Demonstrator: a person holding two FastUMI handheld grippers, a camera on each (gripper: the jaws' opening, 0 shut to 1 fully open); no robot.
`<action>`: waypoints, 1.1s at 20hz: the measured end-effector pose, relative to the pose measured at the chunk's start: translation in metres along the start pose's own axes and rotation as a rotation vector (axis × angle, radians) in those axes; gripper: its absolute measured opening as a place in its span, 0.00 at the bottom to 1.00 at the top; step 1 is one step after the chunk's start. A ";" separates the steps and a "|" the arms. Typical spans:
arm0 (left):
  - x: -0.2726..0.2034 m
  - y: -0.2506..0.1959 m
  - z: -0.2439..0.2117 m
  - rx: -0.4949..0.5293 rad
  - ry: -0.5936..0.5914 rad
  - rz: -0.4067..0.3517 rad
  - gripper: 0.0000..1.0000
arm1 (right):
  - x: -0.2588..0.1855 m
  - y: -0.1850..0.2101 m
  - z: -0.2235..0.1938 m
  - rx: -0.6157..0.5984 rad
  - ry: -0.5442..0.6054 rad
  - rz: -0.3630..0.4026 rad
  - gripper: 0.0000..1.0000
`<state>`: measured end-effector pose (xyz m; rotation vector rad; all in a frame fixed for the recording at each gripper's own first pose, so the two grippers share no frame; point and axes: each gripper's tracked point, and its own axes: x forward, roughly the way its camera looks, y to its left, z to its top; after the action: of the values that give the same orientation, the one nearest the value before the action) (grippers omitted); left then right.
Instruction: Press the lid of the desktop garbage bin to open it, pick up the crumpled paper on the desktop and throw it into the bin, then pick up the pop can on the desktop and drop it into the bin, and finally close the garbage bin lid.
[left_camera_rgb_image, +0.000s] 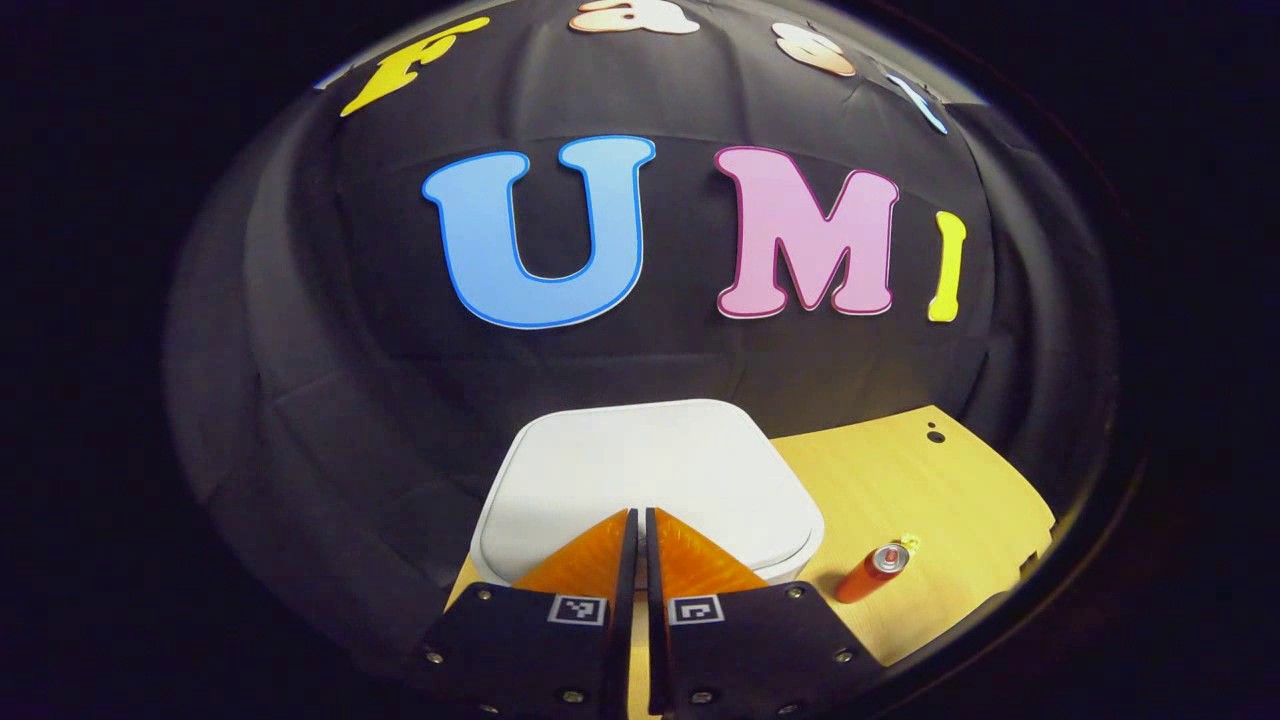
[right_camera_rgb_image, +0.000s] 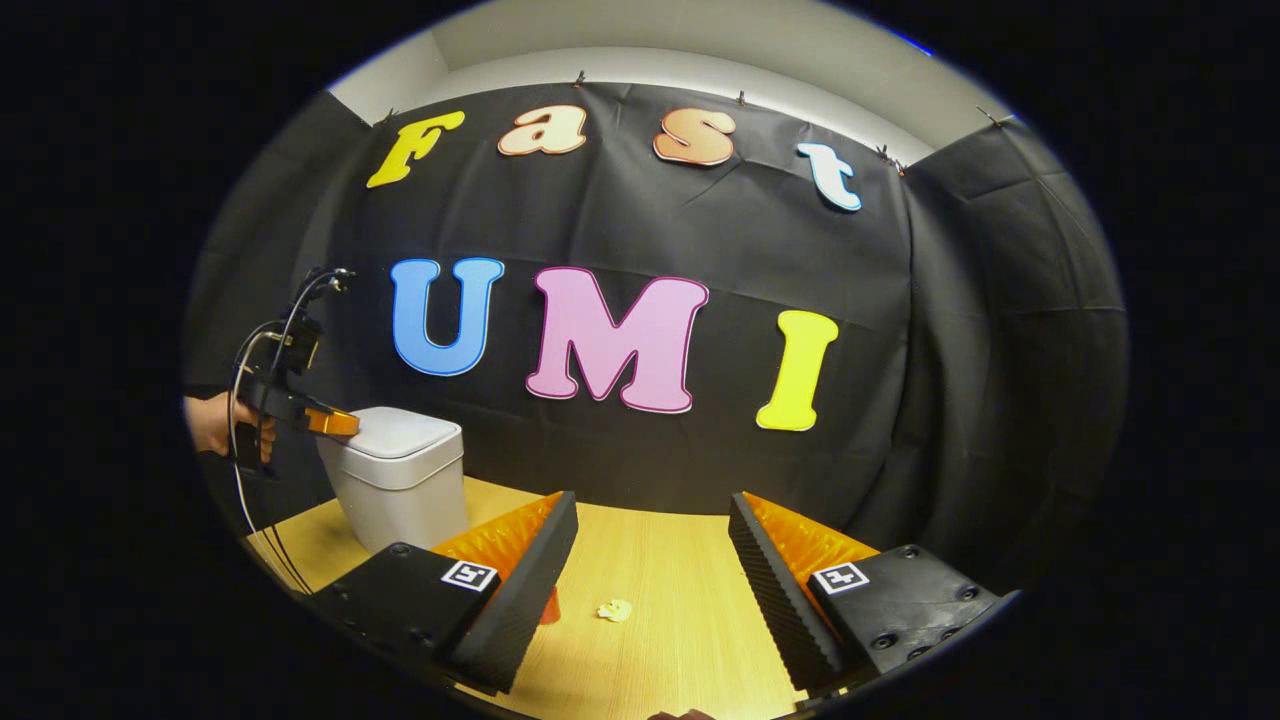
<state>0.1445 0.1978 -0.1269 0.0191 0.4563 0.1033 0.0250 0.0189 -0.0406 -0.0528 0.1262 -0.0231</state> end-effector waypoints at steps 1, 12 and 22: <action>-0.003 0.000 0.007 -0.007 -0.023 0.001 0.08 | 0.002 0.001 0.001 0.003 0.000 -0.001 0.98; -0.065 0.006 0.096 0.029 -0.314 0.048 0.90 | 0.012 0.023 0.008 0.006 -0.015 0.024 0.98; -0.143 -0.019 0.113 -0.014 -0.443 0.045 0.90 | 0.045 0.014 -0.018 -0.007 0.021 0.048 0.98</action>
<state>0.0689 0.1642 0.0368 0.0373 0.0120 0.1421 0.0675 0.0306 -0.0646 -0.0570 0.1480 0.0247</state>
